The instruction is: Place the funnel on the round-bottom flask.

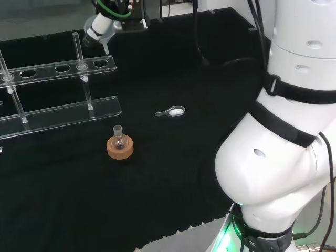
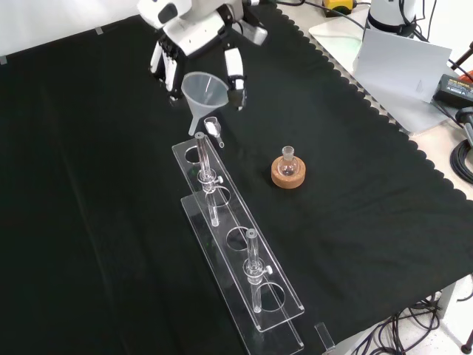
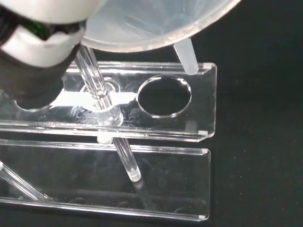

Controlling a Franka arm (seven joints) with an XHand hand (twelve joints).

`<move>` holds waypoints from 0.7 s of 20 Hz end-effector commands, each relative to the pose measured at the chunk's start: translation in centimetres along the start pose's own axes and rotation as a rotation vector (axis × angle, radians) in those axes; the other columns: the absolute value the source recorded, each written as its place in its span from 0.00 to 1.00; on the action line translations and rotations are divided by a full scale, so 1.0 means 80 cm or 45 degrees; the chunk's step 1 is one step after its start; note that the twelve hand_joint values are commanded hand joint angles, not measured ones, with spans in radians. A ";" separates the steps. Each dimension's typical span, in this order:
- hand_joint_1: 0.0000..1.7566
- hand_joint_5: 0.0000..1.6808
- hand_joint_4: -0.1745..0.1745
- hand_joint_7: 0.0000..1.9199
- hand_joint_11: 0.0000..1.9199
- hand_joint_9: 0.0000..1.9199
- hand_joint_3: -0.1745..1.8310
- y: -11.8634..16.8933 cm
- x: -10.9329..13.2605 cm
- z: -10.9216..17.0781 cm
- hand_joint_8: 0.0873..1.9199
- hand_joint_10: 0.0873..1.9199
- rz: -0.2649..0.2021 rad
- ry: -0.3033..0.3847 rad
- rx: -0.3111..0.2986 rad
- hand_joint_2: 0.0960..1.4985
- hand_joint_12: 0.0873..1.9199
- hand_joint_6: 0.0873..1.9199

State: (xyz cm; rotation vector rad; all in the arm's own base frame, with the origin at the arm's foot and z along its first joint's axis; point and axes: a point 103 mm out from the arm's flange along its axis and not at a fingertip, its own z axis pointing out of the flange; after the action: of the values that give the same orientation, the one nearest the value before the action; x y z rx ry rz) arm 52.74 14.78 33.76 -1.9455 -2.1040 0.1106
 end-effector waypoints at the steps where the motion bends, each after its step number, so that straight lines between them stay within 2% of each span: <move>1: 0.57 0.61 0.50 0.68 0.36 0.66 0.42 -0.031 -0.016 -0.021 0.14 0.09 -0.004 0.034 0.004 0.29 0.64 0.24; 8: 0.57 0.62 0.49 0.68 0.36 0.67 0.42 -0.067 -0.029 -0.020 0.14 0.09 0.021 0.048 0.025 0.29 0.64 0.24; 14: 0.57 0.62 0.49 0.69 0.36 0.67 0.42 -0.099 -0.037 0.005 0.13 0.08 0.059 0.060 0.075 0.29 0.64 0.24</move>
State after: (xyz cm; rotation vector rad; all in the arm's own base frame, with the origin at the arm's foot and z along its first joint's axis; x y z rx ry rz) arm 48.32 11.82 35.78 -1.9485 -2.0538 0.1028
